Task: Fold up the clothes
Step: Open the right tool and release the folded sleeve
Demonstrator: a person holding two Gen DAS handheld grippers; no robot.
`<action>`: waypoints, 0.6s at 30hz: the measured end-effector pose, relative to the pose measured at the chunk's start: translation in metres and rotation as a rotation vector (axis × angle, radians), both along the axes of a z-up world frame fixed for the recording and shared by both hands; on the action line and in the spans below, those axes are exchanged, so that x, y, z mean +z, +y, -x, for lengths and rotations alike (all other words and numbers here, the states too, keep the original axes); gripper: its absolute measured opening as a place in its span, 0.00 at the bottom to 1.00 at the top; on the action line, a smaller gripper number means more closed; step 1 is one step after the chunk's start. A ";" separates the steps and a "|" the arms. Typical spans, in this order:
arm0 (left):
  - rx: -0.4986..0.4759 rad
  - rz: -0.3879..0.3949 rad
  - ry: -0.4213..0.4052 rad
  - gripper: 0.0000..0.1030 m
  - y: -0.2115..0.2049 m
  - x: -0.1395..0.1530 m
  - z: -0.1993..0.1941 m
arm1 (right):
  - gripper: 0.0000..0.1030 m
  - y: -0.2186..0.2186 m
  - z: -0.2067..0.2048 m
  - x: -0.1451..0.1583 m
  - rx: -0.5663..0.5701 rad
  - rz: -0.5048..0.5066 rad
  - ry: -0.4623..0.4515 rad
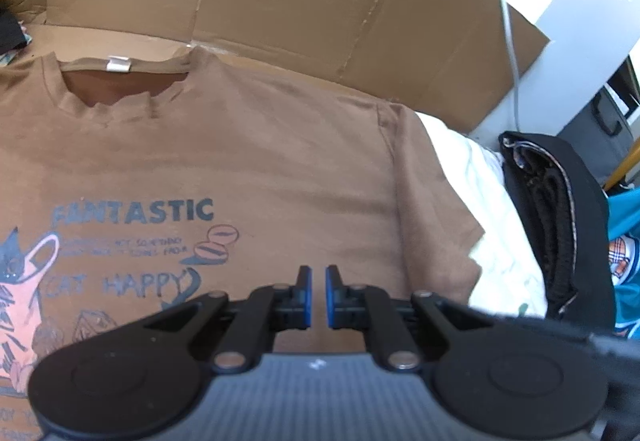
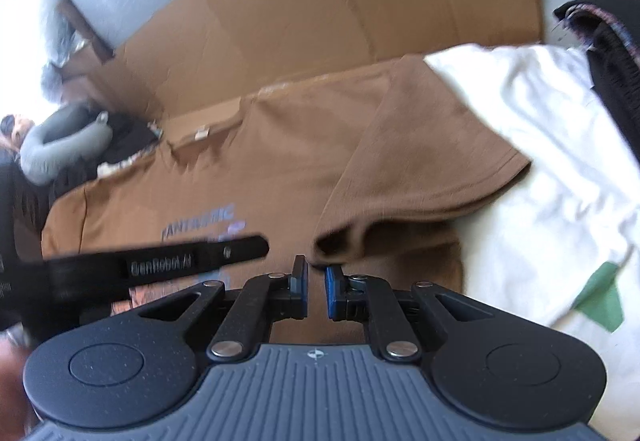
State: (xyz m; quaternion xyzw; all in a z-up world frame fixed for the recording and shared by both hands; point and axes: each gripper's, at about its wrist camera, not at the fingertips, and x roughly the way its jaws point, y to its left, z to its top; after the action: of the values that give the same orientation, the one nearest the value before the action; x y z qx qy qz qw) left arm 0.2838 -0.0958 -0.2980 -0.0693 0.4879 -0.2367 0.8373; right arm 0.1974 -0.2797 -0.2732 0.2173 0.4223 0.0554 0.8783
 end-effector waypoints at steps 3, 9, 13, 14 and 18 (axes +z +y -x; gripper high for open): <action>0.000 -0.006 0.000 0.06 0.000 -0.001 0.001 | 0.31 0.005 0.002 -0.005 0.020 0.012 0.017; -0.006 -0.006 0.003 0.06 -0.005 0.000 0.002 | 0.37 -0.001 0.007 -0.006 0.009 0.026 0.031; -0.017 -0.005 0.006 0.08 -0.010 0.000 0.003 | 0.37 -0.018 0.009 -0.005 -0.042 0.030 0.034; -0.020 -0.005 0.005 0.08 -0.011 0.000 0.003 | 0.37 -0.022 0.009 -0.005 -0.056 0.031 0.035; -0.028 -0.001 0.007 0.11 -0.014 0.000 0.004 | 0.37 -0.041 0.012 -0.007 -0.109 0.039 0.040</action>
State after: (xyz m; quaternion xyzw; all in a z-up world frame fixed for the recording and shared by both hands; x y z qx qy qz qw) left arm 0.2798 -0.1101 -0.2983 -0.0627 0.4921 -0.2481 0.8321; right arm 0.1858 -0.3202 -0.2802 0.2241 0.4284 -0.0051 0.8753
